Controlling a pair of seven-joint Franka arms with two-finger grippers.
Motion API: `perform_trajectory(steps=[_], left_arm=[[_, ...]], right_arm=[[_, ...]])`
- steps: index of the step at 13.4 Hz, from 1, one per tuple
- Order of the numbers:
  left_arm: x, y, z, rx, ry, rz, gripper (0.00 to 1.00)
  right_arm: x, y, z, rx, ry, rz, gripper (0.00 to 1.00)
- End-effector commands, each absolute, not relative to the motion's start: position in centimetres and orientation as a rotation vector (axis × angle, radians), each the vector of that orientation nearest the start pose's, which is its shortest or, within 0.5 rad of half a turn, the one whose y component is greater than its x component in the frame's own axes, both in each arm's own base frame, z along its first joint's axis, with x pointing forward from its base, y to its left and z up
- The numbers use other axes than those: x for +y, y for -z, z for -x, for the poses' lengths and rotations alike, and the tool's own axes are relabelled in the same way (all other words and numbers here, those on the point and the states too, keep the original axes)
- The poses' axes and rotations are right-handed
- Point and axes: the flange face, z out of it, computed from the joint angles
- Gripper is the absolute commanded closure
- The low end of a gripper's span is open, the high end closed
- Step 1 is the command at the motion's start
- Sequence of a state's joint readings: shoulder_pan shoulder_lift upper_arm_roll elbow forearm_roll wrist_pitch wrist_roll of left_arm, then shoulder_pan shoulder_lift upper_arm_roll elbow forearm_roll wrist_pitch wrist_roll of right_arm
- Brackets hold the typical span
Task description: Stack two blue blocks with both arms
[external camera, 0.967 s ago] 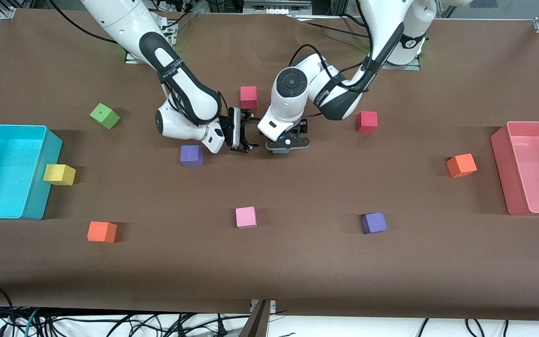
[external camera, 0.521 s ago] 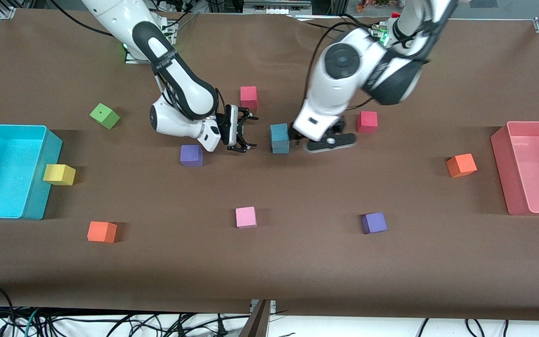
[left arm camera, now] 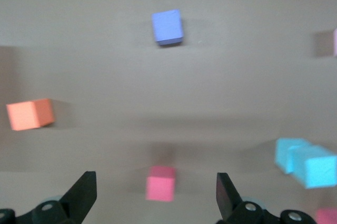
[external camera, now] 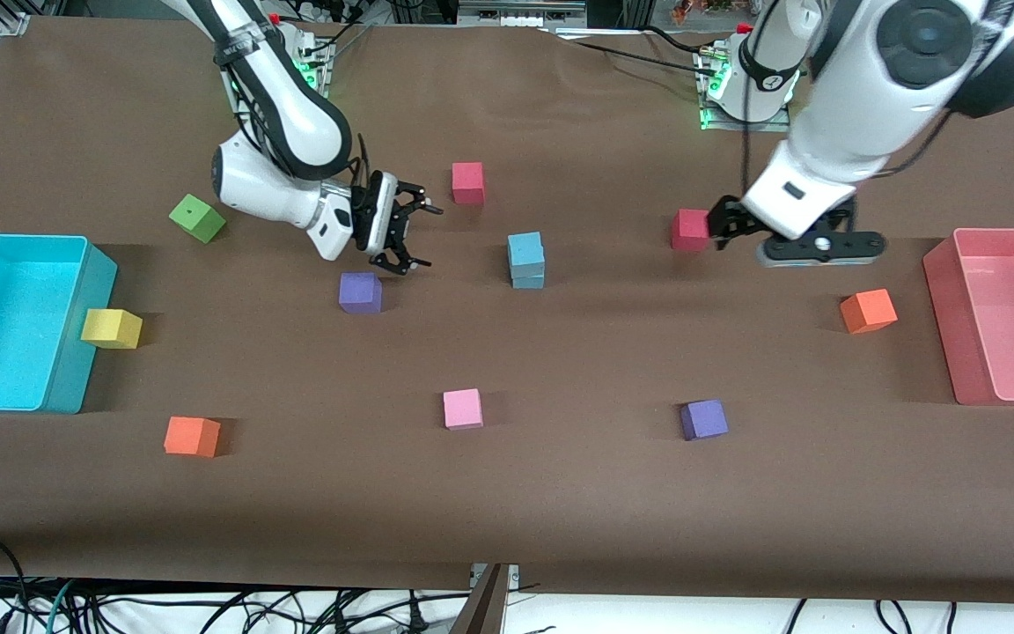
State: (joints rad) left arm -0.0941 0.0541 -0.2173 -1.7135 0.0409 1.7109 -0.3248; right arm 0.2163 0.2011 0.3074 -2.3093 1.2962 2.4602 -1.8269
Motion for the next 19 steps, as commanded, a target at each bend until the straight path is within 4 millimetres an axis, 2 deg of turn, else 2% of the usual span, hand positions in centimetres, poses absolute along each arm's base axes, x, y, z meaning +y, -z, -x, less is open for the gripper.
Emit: perform_trajectory(steps=[1, 3, 4, 7, 10, 12, 14, 16, 19], left_arm=[[-11.0, -55.7, -54.5, 0.117, -0.118, 3.071, 0.0], [-5.9, -56.7, -54.9, 0.151, -0.173, 3.074, 0.0], [-4.5, -56.8, -54.8, 0.142, -0.183, 3.077, 0.0], [-2.4, -57.6, -53.9, 0.055, -0.182, 3.174, 0.0], [-2.7, -57.8, -53.2, 0.04, -0.238, 3.166, 0.0], [-2.7, -57.7, -53.4, 0.037, -0.235, 3.166, 0.0], [-3.0, -58.1, -53.3, 0.023, -0.231, 3.164, 0.0], [-3.0, -58.5, -53.3, 0.011, -0.228, 3.164, 0.0], [-2.9, -59.5, -53.5, 0.013, -0.219, 3.165, 0.0]], right_arm=[[22.5, -26.6, -45.7, -1.487, 0.534, 1.952, 0.0], [17.9, -27.3, -48.3, -1.656, 0.45, 1.91, 0.0], [15.0, -27.8, -49.4, -1.68, 0.403, 1.896, 0.0], [6.7, -32.4, -53.4, -1.795, 0.275, 1.86, 0.0], [0.8, -38.2, -56.0, -1.857, 0.131, 1.923, 0.0], [0.0, -40.8, -56.5, -1.719, 0.031, 2.077, 0.0], [0.8, -43.2, -56.9, -1.527, -0.047, 2.214, 0.0], [1.2, -44.4, -57.1, -1.322, -0.133, 2.388, 0.0], [2.5, -47.7, -58.1, -1.108, -0.161, 2.589, 0.0]])
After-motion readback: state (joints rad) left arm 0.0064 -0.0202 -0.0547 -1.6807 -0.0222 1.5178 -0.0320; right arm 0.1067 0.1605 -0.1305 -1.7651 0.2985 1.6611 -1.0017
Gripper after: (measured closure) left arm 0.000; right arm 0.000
